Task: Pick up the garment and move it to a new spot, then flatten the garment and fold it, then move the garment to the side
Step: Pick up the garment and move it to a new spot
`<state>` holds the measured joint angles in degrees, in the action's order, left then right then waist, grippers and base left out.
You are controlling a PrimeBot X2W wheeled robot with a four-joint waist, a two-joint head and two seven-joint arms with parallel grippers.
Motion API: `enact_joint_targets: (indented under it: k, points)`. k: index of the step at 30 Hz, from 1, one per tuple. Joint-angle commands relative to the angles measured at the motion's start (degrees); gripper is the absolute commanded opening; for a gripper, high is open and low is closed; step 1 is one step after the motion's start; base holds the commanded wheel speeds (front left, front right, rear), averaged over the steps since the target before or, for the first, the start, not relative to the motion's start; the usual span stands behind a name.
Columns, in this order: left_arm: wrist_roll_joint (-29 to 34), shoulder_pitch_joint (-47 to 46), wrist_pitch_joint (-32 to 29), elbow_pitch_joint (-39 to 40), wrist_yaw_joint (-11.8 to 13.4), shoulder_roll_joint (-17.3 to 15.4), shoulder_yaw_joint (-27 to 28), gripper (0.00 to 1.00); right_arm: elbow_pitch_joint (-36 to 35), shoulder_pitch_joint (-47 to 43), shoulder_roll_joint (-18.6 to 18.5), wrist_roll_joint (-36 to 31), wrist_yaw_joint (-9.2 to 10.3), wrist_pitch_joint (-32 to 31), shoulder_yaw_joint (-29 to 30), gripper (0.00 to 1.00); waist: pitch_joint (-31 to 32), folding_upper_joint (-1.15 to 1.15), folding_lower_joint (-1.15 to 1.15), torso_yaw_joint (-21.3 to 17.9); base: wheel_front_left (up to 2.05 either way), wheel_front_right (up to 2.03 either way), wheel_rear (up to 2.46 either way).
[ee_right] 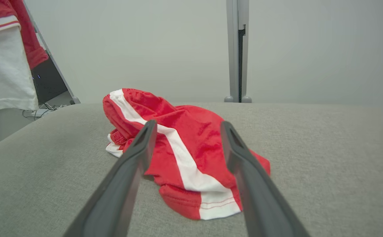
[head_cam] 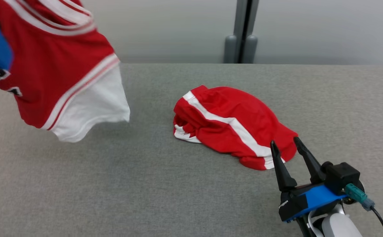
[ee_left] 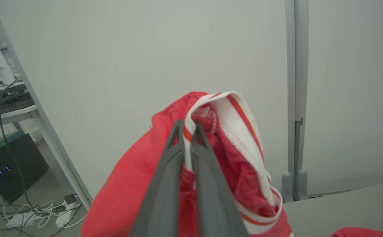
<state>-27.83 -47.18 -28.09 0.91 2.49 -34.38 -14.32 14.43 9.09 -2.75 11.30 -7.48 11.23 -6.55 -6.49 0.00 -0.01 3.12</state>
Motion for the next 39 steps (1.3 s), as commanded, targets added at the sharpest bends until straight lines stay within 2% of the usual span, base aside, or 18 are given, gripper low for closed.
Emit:
enact_joint_targets:
  k: [1, 6, 9, 17, 23, 24, 25, 26, 33, 39]
  points:
    - [-0.3, -1.0, 0.3, -1.0, 0.1, -0.8, 1.0, 0.00, -0.7, 1.0, -0.2, -0.6, -0.03, -0.2, -0.1, 1.00, -1.8, 0.00, 0.01, 1.9, 0.00, 0.00, 0.00]
    - [1.3, -1.0, 2.1, -4.6, 0.7, -4.9, 3.9, 0.00, -3.6, 2.5, -0.3, -2.0, -0.03, -1.5, 0.1, 1.00, -5.9, 0.00, 0.01, 5.1, 0.00, 0.00, 0.00]
    - [0.2, 0.3, 4.7, -7.1, 1.5, -5.0, 6.0, 0.00, -5.3, 3.2, -0.3, -3.0, -0.03, -2.6, 0.4, 1.00, -8.6, 0.00, 0.01, 6.5, 0.00, 0.00, 0.00]
    - [-4.3, 6.9, 10.6, -16.6, 2.1, -2.7, 10.2, 0.00, -8.9, 5.2, -0.3, -5.5, -0.03, -5.2, -0.2, 1.00, -14.3, 0.00, 0.01, 5.6, 0.00, 0.00, 0.00]
    - [-7.6, 12.3, 10.5, -24.5, 1.4, 0.1, 10.5, 0.00, -9.8, 5.7, -0.3, -5.8, -0.03, -5.6, 0.2, 1.00, -15.5, 0.00, 0.01, 2.7, 0.00, 0.00, 0.00]
    - [-8.3, 12.8, 9.6, -25.5, 1.4, 0.6, 10.4, 0.05, -9.6, 5.6, -0.2, -5.6, -0.03, -5.6, 0.4, 1.00, -15.3, 0.00, 0.01, 2.3, 0.00, 0.00, 0.00]
    - [-9.1, 13.1, 8.6, -26.6, 1.2, 0.9, 10.5, 0.35, -9.5, 5.4, -0.2, -5.4, -0.03, -5.5, 0.3, 1.00, -15.0, 0.00, 0.01, 1.8, 0.00, 0.00, 0.00]
    - [-9.7, 13.2, 7.6, -27.3, 1.1, 1.1, 10.4, 1.00, -9.3, 5.2, -0.3, -5.2, -0.03, -5.4, 0.3, 1.00, -14.6, 0.00, 0.01, 1.5, 0.00, 0.00, 0.00]
    - [-11.0, 12.8, 6.0, -25.5, 1.9, 1.3, 10.6, 1.00, -7.1, 2.6, -0.2, -3.5, -0.03, -4.2, 0.8, 1.00, -9.1, 0.00, 0.01, 0.5, 0.00, 0.00, 0.00]
    - [-11.2, 13.4, 6.3, -17.9, 2.5, 1.6, 10.9, 1.00, -5.5, 0.1, -0.3, -1.9, -0.03, -3.1, 1.1, 1.00, -3.1, 0.00, 0.01, -0.2, 0.00, 0.00, 0.00]
